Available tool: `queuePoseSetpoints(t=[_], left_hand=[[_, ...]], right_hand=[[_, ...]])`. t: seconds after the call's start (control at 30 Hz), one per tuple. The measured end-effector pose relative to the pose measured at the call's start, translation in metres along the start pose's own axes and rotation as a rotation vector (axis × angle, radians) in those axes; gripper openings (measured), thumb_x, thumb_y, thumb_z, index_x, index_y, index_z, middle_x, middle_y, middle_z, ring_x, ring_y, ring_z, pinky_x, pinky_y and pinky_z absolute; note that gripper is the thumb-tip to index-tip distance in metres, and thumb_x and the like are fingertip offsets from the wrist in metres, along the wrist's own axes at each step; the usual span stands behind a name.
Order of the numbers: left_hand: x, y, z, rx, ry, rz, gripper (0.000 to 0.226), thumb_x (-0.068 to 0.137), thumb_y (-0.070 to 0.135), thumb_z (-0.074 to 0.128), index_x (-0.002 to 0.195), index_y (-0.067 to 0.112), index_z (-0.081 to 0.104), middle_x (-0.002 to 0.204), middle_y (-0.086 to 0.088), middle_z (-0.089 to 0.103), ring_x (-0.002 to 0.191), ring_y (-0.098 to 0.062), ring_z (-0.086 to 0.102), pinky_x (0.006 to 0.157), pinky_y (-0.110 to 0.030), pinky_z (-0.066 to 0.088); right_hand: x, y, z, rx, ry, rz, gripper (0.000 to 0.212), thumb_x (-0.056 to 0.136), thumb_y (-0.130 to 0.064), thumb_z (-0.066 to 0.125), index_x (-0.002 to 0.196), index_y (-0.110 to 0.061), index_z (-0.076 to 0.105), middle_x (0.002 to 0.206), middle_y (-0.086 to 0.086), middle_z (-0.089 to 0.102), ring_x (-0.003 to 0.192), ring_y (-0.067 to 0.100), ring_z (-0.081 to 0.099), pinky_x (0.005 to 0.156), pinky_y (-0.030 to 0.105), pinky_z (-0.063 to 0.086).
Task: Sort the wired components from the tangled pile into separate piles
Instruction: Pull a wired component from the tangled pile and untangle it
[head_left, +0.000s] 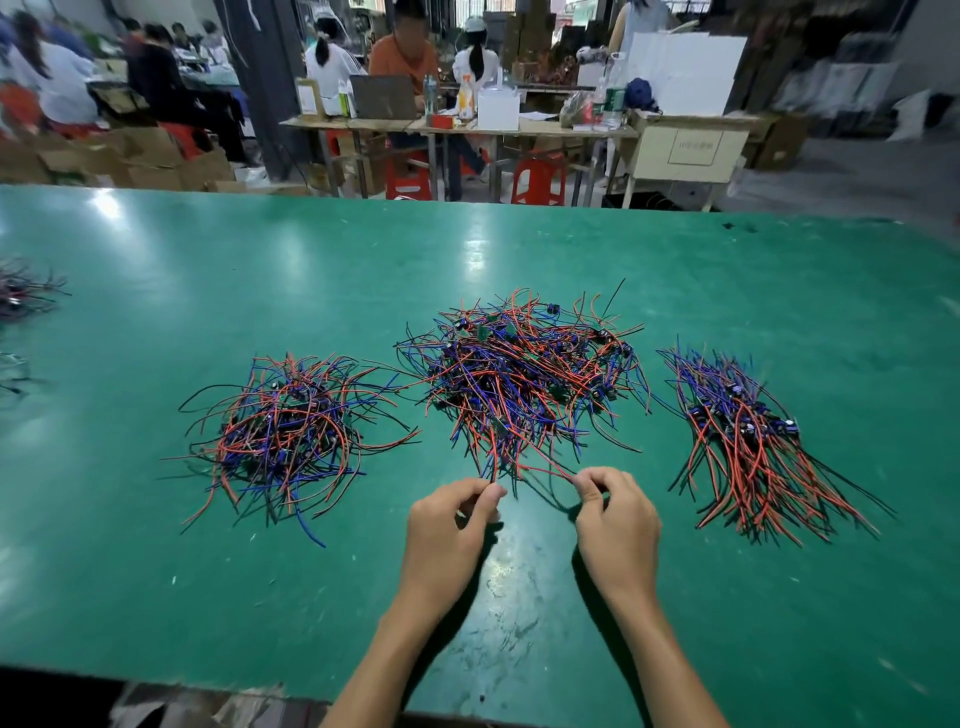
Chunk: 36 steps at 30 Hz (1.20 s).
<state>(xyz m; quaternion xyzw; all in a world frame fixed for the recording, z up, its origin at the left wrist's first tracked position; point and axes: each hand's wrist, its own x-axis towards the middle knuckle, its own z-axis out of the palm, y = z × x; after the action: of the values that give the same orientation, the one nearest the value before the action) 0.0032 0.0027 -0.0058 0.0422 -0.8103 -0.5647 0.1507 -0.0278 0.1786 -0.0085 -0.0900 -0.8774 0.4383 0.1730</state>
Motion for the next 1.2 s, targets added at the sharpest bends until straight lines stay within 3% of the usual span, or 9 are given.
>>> queuePoseSetpoints(t=[0.07, 0.3, 0.47, 0.57, 0.63, 0.77, 0.9, 1.0, 1.2], left_hand=[[-0.002, 0.009, 0.007, -0.269, -0.051, -0.178, 0.016, 0.093, 0.020, 0.071, 0.082, 0.012, 0.078, 0.069, -0.006, 0.072, 0.058, -0.016, 0.065, 0.057, -0.024, 0.054], [-0.006, 0.028, 0.040, -0.553, -0.348, -0.381, 0.018, 0.099, 0.012, 0.061, 0.097, -0.003, 0.070, 0.071, -0.005, 0.069, 0.057, -0.015, 0.067, 0.057, -0.021, 0.054], [-0.005, 0.025, 0.044, -0.623, -0.321, -0.389, 0.017, 0.100, 0.010, 0.056, 0.095, -0.001, 0.067, 0.073, -0.006, 0.063, 0.060, -0.011, 0.062, 0.064, -0.019, 0.053], [-0.008, 0.020, 0.038, -0.674, -0.340, -0.424, 0.021, 0.102, 0.011, 0.053, 0.104, -0.004, 0.068, 0.087, -0.015, 0.066, 0.079, -0.019, 0.059, 0.074, -0.022, 0.052], [-0.009, 0.019, 0.037, -0.706, -0.344, -0.435, 0.021, 0.102, 0.012, 0.054, 0.107, -0.003, 0.068, 0.092, -0.016, 0.067, 0.084, -0.021, 0.056, 0.076, -0.023, 0.051], [-0.006, 0.017, 0.037, -0.778, -0.338, -0.451, 0.023, 0.094, 0.021, 0.060, 0.105, 0.002, 0.067, 0.092, -0.010, 0.072, 0.082, -0.016, 0.066, 0.077, -0.023, 0.055], [-0.005, 0.018, 0.036, -0.831, -0.343, -0.455, 0.023, 0.092, 0.021, 0.062, 0.103, 0.001, 0.065, 0.091, -0.010, 0.074, 0.075, -0.015, 0.070, 0.071, -0.022, 0.057], [-0.005, 0.019, 0.037, -0.804, -0.320, -0.477, 0.016, 0.095, 0.016, 0.063, 0.102, 0.001, 0.063, 0.091, -0.013, 0.075, 0.076, -0.016, 0.071, 0.072, -0.023, 0.058], [-0.009, 0.026, 0.037, -0.724, -0.239, -0.500, 0.006, 0.100, 0.004, 0.053, 0.096, 0.001, 0.055, 0.079, -0.019, 0.074, 0.062, -0.021, 0.070, 0.060, -0.024, 0.056]], right_hand=[[-0.001, -0.002, -0.003, 0.141, 0.067, 0.011, 0.010, 0.098, -0.019, 0.066, 0.089, -0.020, 0.070, 0.088, -0.005, 0.065, 0.085, 0.023, 0.059, 0.071, 0.027, 0.031], [-0.017, -0.004, -0.006, 0.259, 0.143, -0.116, 0.007, 0.094, -0.017, 0.070, 0.088, -0.020, 0.071, 0.086, -0.003, 0.070, 0.080, 0.020, 0.064, 0.075, 0.035, 0.047], [-0.027, 0.000, -0.006, 0.237, 0.074, -0.266, 0.010, 0.089, -0.014, 0.074, 0.085, -0.022, 0.072, 0.084, -0.010, 0.069, 0.079, 0.004, 0.063, 0.074, 0.022, 0.048], [-0.027, -0.001, -0.007, 0.290, -0.016, -0.293, 0.018, 0.088, -0.013, 0.074, 0.085, -0.031, 0.071, 0.085, -0.016, 0.071, 0.083, 0.001, 0.067, 0.076, 0.013, 0.048], [-0.026, 0.000, -0.007, 0.329, -0.060, -0.262, 0.021, 0.089, -0.012, 0.076, 0.083, -0.031, 0.072, 0.086, -0.015, 0.073, 0.081, 0.003, 0.069, 0.074, 0.015, 0.050], [-0.027, -0.001, -0.009, 0.467, -0.150, -0.194, 0.005, 0.089, -0.033, 0.068, 0.086, -0.032, 0.072, 0.076, -0.005, 0.073, 0.066, 0.013, 0.068, 0.065, 0.023, 0.054], [-0.024, 0.000, -0.010, 0.564, -0.144, -0.122, 0.005, 0.090, -0.033, 0.066, 0.089, -0.030, 0.070, 0.063, 0.002, 0.067, 0.054, 0.009, 0.057, 0.056, 0.022, 0.047], [-0.024, 0.002, -0.008, 0.593, -0.150, -0.071, 0.008, 0.093, -0.038, 0.063, 0.092, -0.031, 0.067, 0.057, 0.007, 0.062, 0.050, 0.013, 0.049, 0.052, 0.030, 0.042], [-0.023, 0.009, -0.007, 0.427, 0.049, -0.056, 0.009, 0.102, -0.039, 0.057, 0.097, -0.032, 0.060, 0.054, 0.004, 0.059, 0.046, 0.010, 0.048, 0.051, 0.028, 0.041]])
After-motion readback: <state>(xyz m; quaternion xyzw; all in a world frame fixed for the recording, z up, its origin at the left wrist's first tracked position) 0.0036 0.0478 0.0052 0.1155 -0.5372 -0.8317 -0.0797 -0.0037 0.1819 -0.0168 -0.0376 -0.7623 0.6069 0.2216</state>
